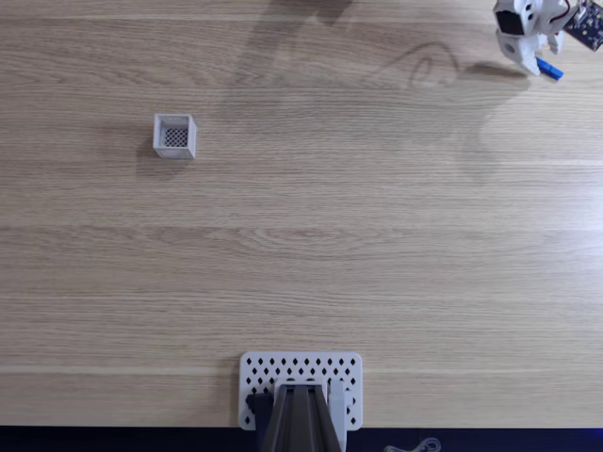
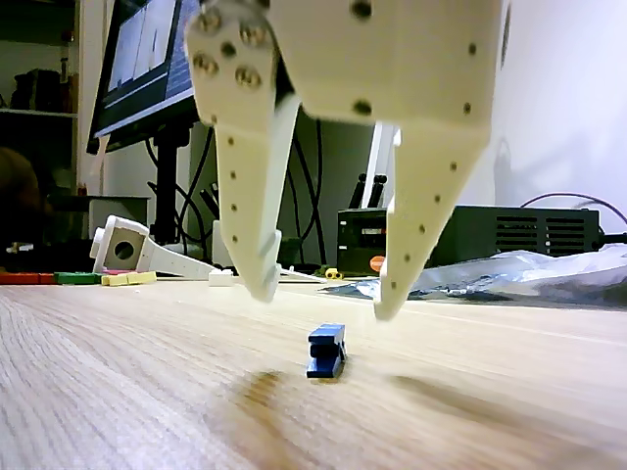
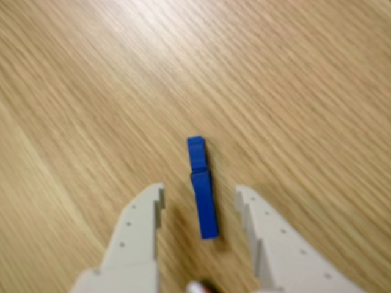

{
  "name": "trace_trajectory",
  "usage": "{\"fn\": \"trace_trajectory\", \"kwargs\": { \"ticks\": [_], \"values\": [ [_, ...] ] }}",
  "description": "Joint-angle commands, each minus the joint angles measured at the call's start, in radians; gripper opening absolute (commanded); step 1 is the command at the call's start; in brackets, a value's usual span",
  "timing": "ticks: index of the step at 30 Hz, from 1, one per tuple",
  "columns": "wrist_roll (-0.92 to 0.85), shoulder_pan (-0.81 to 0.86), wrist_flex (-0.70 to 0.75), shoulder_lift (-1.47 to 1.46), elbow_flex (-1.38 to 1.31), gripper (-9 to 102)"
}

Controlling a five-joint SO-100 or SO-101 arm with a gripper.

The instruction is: Grasp a peg and put it in the crate.

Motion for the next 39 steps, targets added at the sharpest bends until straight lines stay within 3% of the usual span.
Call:
{"fn": "trace_trajectory", "kwargs": {
  "ticks": [1,9,15,26,31,39],
  "values": [
    [-0.002,-0.017,-0.031,0.028,-0.064,19],
    [-0.005,-0.011,-0.041,0.037,0.017,18],
    [-0.005,-0.018,-0.041,0.038,0.028,-3],
    [0.005,0.002,-0.049,0.201,0.048,-1],
    [0.012,0.095,-0.227,0.345,0.178,-1],
    [-0.002,0.402,-0.589,0.73,0.58,-1]
  ]
}}
